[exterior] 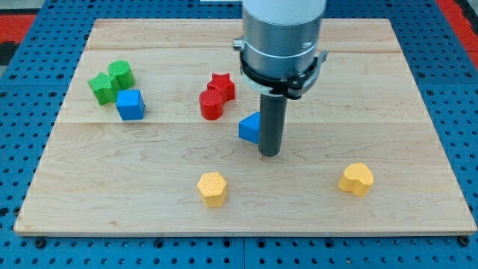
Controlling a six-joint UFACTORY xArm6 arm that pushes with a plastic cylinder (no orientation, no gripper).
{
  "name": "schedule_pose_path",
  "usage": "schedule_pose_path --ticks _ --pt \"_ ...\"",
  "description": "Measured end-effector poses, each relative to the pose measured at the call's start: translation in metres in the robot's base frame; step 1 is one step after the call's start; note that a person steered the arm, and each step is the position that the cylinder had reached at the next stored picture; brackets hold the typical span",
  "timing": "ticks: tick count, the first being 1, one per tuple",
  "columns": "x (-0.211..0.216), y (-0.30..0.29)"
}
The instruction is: Separate the blue triangle from the blue cube
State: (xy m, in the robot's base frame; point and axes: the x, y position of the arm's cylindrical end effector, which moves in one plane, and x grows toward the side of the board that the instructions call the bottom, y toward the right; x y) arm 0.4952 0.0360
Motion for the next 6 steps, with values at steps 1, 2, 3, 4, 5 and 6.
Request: schedule_pose_path --ticks 1,2,3,4,5,6 --pt "0.0 -0.075" --pt "-0.045 -0.066" --pt "-0.077 -0.037" --pt "-0.033 -0.005" --pt "-0.025 -0.007" --pt "-0.025 -0.067"
